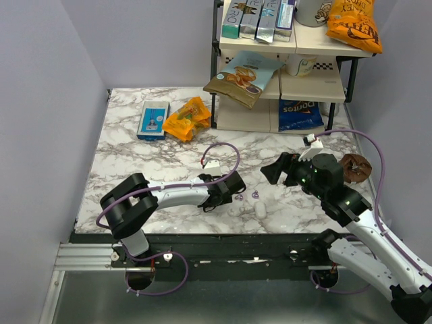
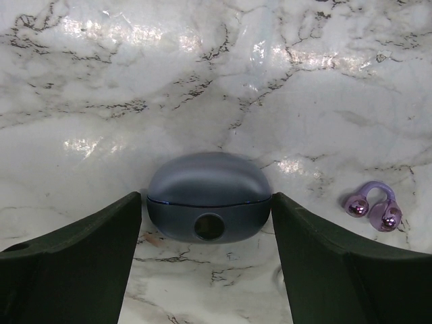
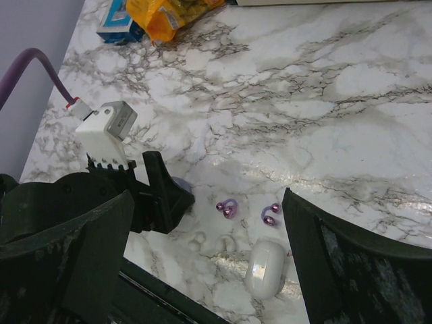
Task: Insert the wireless bluetooth earbuds into the charging case
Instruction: Pick up the charging case at the center of the board.
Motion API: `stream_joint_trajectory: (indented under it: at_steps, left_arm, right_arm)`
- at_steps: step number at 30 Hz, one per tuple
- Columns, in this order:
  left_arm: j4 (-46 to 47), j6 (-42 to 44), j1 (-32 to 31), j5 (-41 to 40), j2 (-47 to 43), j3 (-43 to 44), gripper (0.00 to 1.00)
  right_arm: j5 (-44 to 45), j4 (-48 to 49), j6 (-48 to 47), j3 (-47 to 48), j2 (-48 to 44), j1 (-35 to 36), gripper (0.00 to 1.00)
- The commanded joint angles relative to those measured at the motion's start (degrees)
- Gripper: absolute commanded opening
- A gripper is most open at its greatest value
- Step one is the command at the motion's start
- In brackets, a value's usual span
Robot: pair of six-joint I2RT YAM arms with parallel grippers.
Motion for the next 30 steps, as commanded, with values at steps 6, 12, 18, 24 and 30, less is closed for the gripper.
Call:
stream_joint_trajectory:
  at_steps: [6, 12, 18, 24, 30]
  left_arm:
    - [1.9, 0.6, 0.1, 2.2, 0.6, -2.0, 0.74]
    - [2.7, 0.8, 0.1, 2.0, -0.1, -3.1, 0.56]
    - [2.1, 2.5, 0.0, -1.6, -4.5, -3.5, 0.29]
    - [3.4, 10.6, -0.4, -5.9, -12.6, -2.1, 0.15]
    - [20.1, 27.4, -0.5, -0.4, -23.7, -7.9, 0.14]
  right_arm:
    - [-1.1, -1.7, -0.2, 0.1, 0.0, 0.2, 1.0]
    - [-1.0, -1.9, -0.2, 0.2, -0.5, 0.1, 1.0]
    - [-0.8, -2.3, 0.0, 0.6, -0.7, 0.1, 1.0]
    - [1.3, -3.0, -0.9, 2.9, -0.5, 0.1, 1.0]
    - [6.0, -3.3, -2.7, 4.5, 0.4, 0.1, 1.0]
